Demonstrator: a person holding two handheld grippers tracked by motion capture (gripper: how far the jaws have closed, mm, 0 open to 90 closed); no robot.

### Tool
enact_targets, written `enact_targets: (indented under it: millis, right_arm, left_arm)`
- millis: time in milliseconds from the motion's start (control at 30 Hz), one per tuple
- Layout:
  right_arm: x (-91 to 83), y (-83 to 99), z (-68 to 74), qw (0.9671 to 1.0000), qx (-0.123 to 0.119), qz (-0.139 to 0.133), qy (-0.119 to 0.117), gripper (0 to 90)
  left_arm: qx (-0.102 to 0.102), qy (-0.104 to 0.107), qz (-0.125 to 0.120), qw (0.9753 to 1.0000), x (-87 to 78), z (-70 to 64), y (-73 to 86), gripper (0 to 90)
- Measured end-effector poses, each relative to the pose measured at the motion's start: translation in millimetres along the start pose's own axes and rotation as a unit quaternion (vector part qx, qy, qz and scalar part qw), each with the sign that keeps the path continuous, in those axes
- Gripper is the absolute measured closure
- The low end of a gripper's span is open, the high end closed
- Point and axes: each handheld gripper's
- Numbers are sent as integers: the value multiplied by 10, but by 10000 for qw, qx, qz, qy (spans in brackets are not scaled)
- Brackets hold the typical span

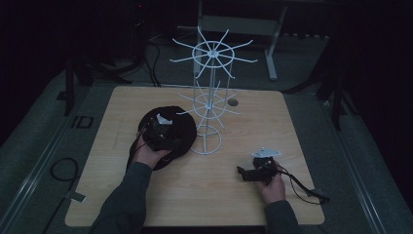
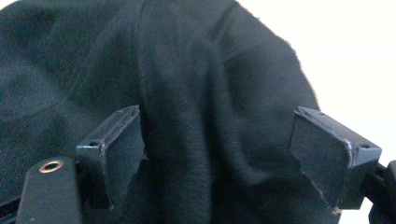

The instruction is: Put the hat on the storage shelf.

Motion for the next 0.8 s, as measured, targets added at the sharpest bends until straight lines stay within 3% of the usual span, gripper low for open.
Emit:
enact_targets:
  millis: [67, 100, 167, 233, 267, 467, 800]
  right_arm:
    - [0, 0, 0, 10000, 0, -1, -1, 110]
    - [0, 0, 0, 10000, -1, 1, 1, 110]
    - [0, 0, -1, 10000, -7, 4, 0, 110]
    - [0, 0, -1, 10000, -7, 3, 1, 110]
    - [-1, 0, -1, 10000, -7, 4, 1, 110]
    - [-1, 1, -1, 10000, -18, 5, 0, 110]
    - [-1, 1, -2, 10000, -20, 6, -1, 110]
  left_arm:
    - [58, -22, 79, 9999, 54, -4, 26, 231]
    - [133, -73, 106, 9998, 76, 8, 55, 319]
    - [168, -156, 112, 9997, 77, 20, 71, 359]
    - [174, -174, 137, 9996, 76, 35, 75, 453]
    - [59, -205, 116, 9997, 59, 87, 76, 566]
    - [96, -277, 46, 9996, 14, 165, 92, 794]
    - [-104, -486, -414, 9979, -193, 365, 132, 847]
Point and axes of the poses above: each handheld gripper's, and its own axes: x roughly forward along the jaws, y roughly out of its underside, z roughly to its left, and after that the axes turned 8 degrees about -y, right-handed
